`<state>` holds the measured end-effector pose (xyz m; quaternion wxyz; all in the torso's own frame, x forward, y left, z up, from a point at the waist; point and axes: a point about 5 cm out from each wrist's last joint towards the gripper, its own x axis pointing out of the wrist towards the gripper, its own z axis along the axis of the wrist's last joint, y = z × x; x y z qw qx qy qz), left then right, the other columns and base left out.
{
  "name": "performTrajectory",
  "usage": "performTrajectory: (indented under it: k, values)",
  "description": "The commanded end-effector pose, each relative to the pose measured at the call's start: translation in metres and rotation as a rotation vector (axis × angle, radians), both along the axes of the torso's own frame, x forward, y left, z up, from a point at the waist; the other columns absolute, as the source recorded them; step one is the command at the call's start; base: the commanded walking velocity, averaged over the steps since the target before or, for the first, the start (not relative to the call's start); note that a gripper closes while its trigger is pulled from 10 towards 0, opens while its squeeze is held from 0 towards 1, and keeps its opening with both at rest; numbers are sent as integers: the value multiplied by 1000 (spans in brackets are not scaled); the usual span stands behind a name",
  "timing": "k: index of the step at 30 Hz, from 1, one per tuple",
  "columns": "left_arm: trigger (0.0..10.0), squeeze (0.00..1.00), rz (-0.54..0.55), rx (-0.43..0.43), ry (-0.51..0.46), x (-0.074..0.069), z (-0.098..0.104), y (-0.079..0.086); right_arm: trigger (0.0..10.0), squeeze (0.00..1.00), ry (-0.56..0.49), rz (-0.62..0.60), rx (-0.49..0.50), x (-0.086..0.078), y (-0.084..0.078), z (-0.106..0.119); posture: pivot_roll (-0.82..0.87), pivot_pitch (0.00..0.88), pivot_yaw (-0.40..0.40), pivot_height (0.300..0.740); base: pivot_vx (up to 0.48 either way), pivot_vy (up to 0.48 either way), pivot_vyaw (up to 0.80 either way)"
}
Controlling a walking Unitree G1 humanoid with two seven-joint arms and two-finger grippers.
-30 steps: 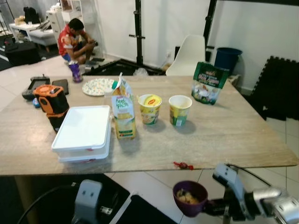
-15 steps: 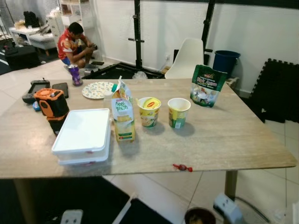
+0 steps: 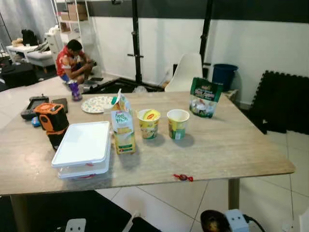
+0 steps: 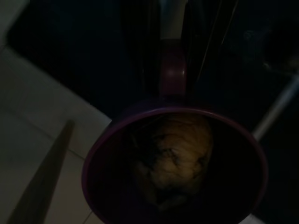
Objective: Restocking fridge
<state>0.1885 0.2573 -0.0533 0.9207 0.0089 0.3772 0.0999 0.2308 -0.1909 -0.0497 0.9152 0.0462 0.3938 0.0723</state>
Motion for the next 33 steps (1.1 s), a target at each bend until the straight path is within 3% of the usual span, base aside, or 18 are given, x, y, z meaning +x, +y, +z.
performTrajectory:
  k: [1, 10, 11, 13, 15, 17, 18, 19, 27, 33]
  values:
    - [10000, 0, -14, 23, 32, -3, -3, 2, 0, 0, 0, -55, 16, -3, 1, -3, 45, 0, 6, 734, 0, 0, 0]
    - [10000, 0, 75, 0, -63, 18, 4, -4, 0, 0, 9, -171, -23, -6, -14, -6, 37, 5, -50, 734, 0, 0, 0]
    - [10000, 0, 73, 1, -62, 18, 4, -5, 2902, 0, 13, -167, -27, -7, -14, -7, 34, 12, -48, 734, 0, 0, 0]
    - [10000, 0, 69, 1, -60, 18, 4, -5, 2902, 0, 17, -152, -35, -8, -13, -8, 34, 12, -48, 734, 0, 0, 0]
    - [10000, 0, 55, 14, -48, 17, 3, -5, 4549, 0, 20, -97, -45, -10, -7, -10, 35, 17, -37, 734, 0, 0, 0]
    - [10000, 0, 52, 19, -44, 17, 3, -4, 9098, 0, 6, -73, -47, -8, -2, -9, 35, 18, -21, 734, 0, 0, 0]
    - [10000, 0, 52, 19, -44, 17, 3, -4, 9098, 0, 6, -73, -47, -8, -2, -9, 35, 18, -21, 734, 0, 0, 0]
    - [10000, 0, 49, 22, -40, 17, 3, -3, 10000, 0, 2, -77, -48, -7, -1, -9, 34, 15, -20, 734, 0, 0, 0]
    - [10000, 0, -25, 26, -38, 24, 1, -19, 10000, 0, -26, -30, -106, -3, -2, -6, 25, 0, -22, 734, 0, 0, 0]
    - [10000, 0, -46, 49, -48, 24, 2, -22, 10000, 0, -40, -73, -121, -5, -11, -5, 23, 19, -28, 734, 0, 0, 0]
